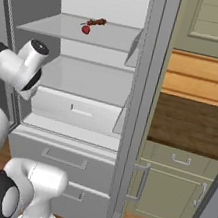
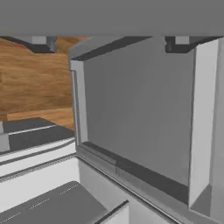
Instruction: Take the strawberry from the fridge and place it on top of the pancake, located on the dining counter.
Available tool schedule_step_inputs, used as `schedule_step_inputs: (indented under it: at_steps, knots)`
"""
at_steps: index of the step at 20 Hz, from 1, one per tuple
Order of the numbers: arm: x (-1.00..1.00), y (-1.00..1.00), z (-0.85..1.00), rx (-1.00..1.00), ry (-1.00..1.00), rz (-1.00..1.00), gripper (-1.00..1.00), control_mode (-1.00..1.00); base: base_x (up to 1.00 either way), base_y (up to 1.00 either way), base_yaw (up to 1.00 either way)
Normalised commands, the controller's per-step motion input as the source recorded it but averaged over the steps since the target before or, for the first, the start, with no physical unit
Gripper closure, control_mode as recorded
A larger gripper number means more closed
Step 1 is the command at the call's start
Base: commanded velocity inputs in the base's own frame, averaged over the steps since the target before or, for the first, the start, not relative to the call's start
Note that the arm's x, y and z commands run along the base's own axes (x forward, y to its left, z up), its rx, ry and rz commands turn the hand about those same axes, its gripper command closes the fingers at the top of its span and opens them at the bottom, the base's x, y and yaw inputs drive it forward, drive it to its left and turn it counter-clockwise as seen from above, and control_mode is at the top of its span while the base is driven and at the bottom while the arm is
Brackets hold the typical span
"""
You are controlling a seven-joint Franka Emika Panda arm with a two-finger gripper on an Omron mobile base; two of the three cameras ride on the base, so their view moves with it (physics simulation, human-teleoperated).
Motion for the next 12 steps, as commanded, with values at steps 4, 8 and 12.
schedule_step_inputs:
  at_steps: [4,8,12]
  knots:
    - [-0.22,-1.0,-0.24,-0.62,0.36,-0.14,-1.0,-1.0,0.0,0.0,0.0]
    - [-0.42,-1.0,-0.51,-0.54,0.3,-0.16,-1.0,-1.0,0.0,0.0,0.0]
    - [-0.58,-0.82,-0.98,-0.38,0.12,-0.04,-1.0,-1.0,0.0,0.0,0.0]
